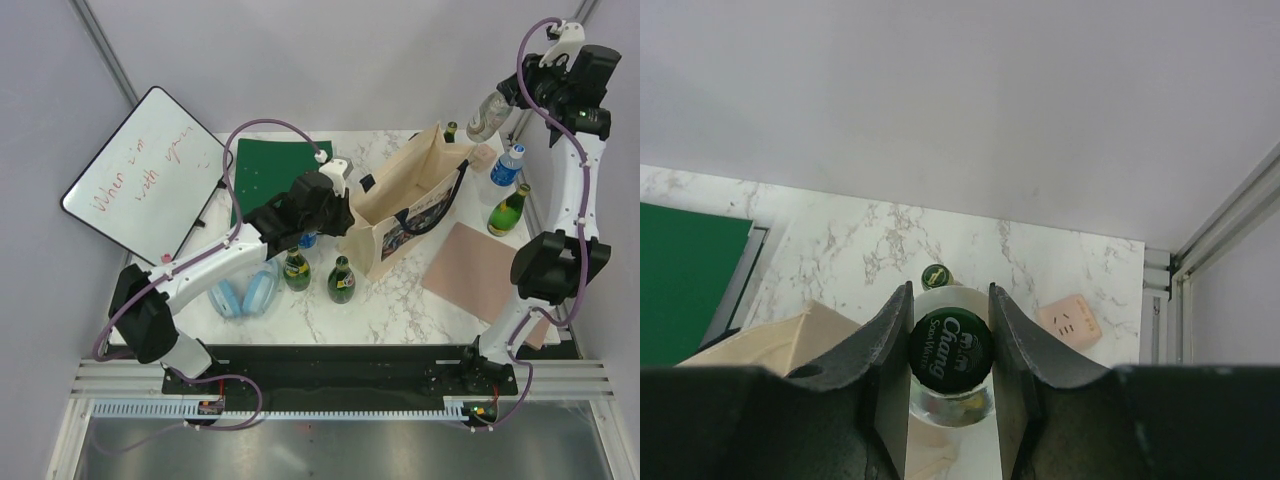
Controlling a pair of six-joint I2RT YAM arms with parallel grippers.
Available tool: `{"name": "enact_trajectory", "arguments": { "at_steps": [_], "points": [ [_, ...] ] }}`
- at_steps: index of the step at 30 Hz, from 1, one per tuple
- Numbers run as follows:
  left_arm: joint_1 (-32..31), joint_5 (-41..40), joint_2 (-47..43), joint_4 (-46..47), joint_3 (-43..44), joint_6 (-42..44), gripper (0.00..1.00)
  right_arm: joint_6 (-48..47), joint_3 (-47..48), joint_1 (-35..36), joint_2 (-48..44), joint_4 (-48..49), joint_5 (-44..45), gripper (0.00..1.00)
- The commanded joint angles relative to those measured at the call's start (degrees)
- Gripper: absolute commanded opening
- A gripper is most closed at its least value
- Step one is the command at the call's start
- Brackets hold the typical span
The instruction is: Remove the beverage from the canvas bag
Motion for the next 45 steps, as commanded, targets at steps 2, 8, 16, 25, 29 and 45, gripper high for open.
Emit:
{"name": "enact_trajectory", "arguments": {
  "at_steps": [2,8,16,25,29,45],
  "points": [
    [1.61,-0.88,-2.77,0.05,-1.53,-0.72,0.16,-1.07,2.75,0.45,2.98,9.62,-0.9,0.0],
    [3.37,0.35,-3.39,1.1,-3.55,-0.81,0.16,-4.15,2.04,3.43,7.03,9.01,1.47,0.0],
    [4.86,2.11,-5.06,3.56,-6.18,-0.28,0.15,-9.15,1.25,6.33,12.48,8.04,6.39,0.0],
    [7.06,3.69,-6.82,5.15,-7.94,-0.11,0.15,-11.27,-1.47,7.13,12.23,7.95,9.47,0.0],
    [7.59,4.48,-7.26,5.59,-8.56,0.07,0.15,-12.67,-3.4,7.13,11.08,7.78,11.57,0.0],
    [8.46,12.65,-7.96,10.07,-9.88,1.12,0.14,-16.28,-14.83,6.52,7.31,7.95,13.16,0.55]
  ]
}}
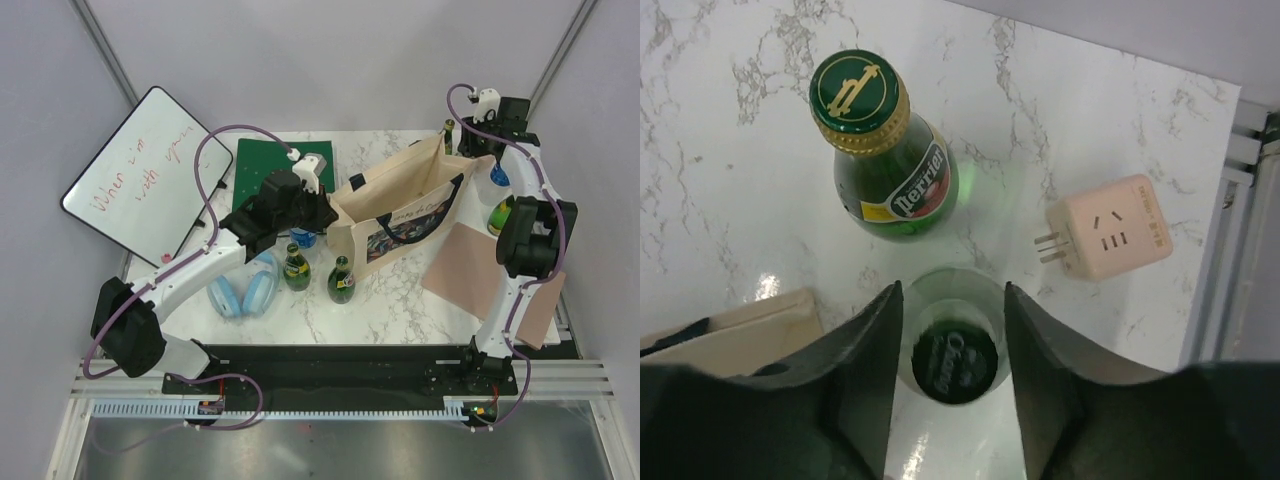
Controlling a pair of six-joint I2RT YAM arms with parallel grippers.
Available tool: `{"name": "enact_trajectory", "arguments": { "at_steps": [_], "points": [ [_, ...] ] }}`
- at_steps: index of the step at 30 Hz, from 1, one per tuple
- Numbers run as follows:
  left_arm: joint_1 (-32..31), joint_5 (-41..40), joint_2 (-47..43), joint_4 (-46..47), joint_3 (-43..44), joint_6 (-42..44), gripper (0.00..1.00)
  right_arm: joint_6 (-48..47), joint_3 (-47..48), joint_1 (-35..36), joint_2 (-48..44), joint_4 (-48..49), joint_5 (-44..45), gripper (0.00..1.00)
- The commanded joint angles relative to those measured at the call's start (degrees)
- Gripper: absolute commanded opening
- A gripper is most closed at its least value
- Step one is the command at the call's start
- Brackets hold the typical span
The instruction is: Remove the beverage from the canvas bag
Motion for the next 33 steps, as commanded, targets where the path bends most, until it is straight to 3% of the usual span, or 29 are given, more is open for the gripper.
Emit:
{"name": "enact_trajectory", "arguments": {
  "at_steps": [1,3,6,11,15,19,29,33],
  "points": [
    [0.4,4.24,-1.54,3.14,-0.85,1.17,0.13,-0.7,-0.06,-0.79,-7.69,3.8,-0.54,0.61],
    [0.4,6.52,-1.62,4.11,-0.77,1.96,0.13,0.36,1.43,-1.23,-9.27,2.4,-1.15,0.73],
    [0.4,9.51,-1.54,5.51,-0.68,3.19,0.11,0.8,5.21,-1.58,-12.44,-1.54,-3.26,0.82],
    [0.4,17.23,-1.98,8.76,-0.24,3.63,0.07,-1.39,8.12,-1.4,-18.68,-11.04,-13.61,0.84],
    [0.05,22.43,-2.24,9.74,1.08,4.86,0.05,-6.65,4.52,-0.18,-23.86,-20.87,-25.65,0.85],
    [-1.0,23.75,-3.2,8.16,1.61,8.1,0.03,-10.44,-2.41,1.67,-29.22,-25.29,-24.81,0.86],
    [-5.75,19.28,-4.7,5.17,1.7,14.97,0.02,-10.28,-11.84,1.85,-31.79,-29.16,-11.27,0.91],
    [-6.45,18.13,-4.26,5.17,2.31,16.2,0.02,-9.66,-10.17,2.64,-27.93,-30.03,-12.67,0.83]
  ]
}}
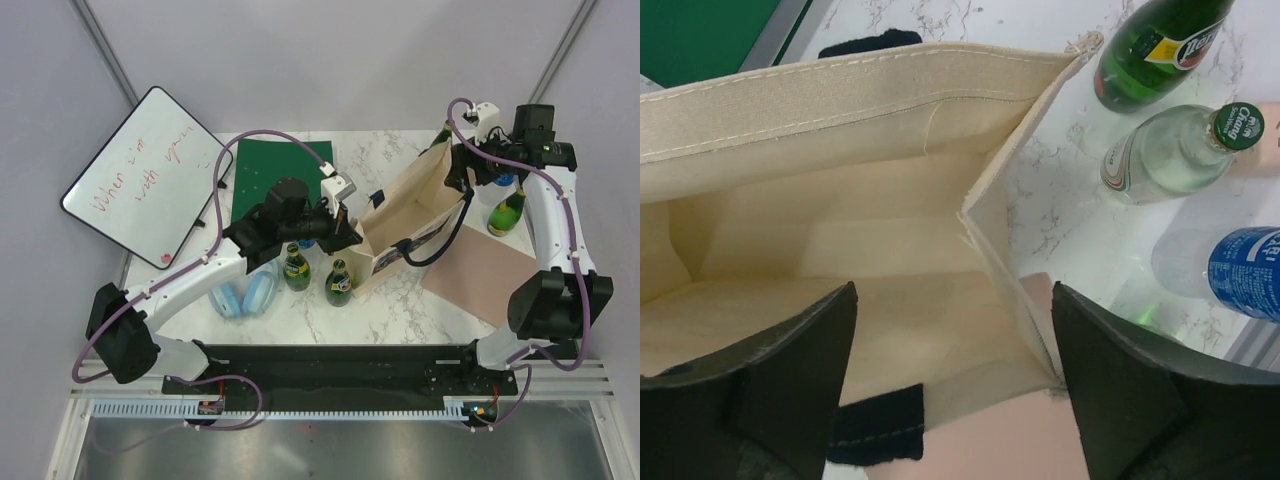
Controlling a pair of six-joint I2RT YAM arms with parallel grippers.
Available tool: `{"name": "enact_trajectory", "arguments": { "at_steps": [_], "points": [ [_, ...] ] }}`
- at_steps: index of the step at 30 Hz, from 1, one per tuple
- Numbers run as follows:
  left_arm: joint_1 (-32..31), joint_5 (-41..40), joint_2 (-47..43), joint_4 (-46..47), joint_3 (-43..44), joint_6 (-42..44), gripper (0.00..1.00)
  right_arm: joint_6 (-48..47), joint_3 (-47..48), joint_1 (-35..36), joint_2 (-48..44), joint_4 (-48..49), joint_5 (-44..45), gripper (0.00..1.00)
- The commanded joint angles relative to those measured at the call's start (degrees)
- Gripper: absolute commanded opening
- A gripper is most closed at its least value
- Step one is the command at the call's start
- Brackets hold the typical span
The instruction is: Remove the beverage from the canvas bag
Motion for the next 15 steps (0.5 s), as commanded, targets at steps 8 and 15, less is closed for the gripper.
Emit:
{"name": "enact_trajectory", "arguments": {
  "at_steps": [8,15],
  "points": [
    [-0.66,-4.9,1.63,3.24,6.28,7.52,0.02,-1.55,7.01,2.13,7.01,-4.43,0.94,0.13],
    [-0.66,-7.37,0.76,6.23,5.85,8.13,0.02,-8.76,5.79,-3.32,0.09,-4.35,-7.39,0.0]
  ]
}}
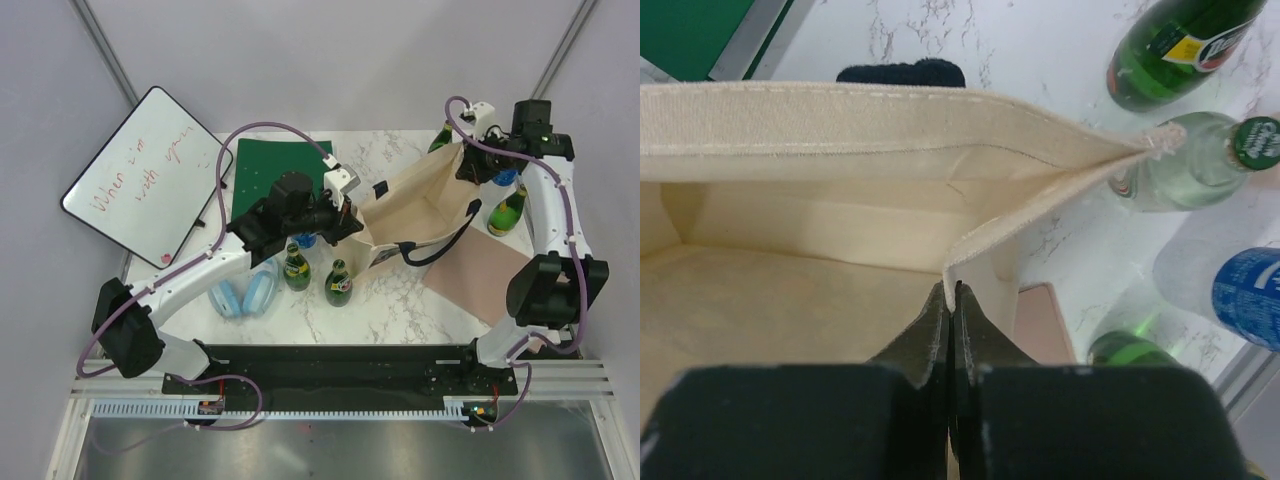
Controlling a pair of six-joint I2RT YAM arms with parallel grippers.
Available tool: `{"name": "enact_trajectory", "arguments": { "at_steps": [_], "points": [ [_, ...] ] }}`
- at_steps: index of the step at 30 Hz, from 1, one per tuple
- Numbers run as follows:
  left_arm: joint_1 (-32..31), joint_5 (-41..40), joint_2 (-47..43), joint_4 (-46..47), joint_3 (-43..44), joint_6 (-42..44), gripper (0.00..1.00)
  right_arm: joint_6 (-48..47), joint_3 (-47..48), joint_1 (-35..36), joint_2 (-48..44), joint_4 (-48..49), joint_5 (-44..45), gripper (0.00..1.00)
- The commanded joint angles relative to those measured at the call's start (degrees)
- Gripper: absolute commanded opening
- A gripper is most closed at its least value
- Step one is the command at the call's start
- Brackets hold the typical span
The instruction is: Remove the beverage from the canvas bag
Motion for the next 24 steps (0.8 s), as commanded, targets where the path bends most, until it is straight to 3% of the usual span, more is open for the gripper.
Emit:
{"name": "enact_trajectory", "arguments": {
  "at_steps": [1,5,13,19,24],
  "points": [
    [-0.23,-2.04,-2.06,6.98,1.83,4.11,0.02,-6.31,0.35,-5.94,-7.09,-1.31,-8.9,0.0],
    [-0.31,-1.24,-4.61,7.33,-1.42,4.82,0.02,-13.42,-3.78,-9.91,-11.84,-2.19,-19.09,0.0],
    [-2.86,-7.04,-10.15,10.49,-8.72,11.92,0.02,-22.05,-15.02,-10.09,-17.47,-4.57,-24.48,0.0],
    [-5.23,-12.75,-6.38,11.28,-7.5,18.52,0.02,-19.26,-21.79,-10.0,-19.93,6.92,-23.87,0.0],
    [-6.55,-13.99,-3.56,12.43,-4.95,22.73,0.02,-20.47,-21.99,-10.0,-20.55,14.33,-23.42,0.0]
  ]
}}
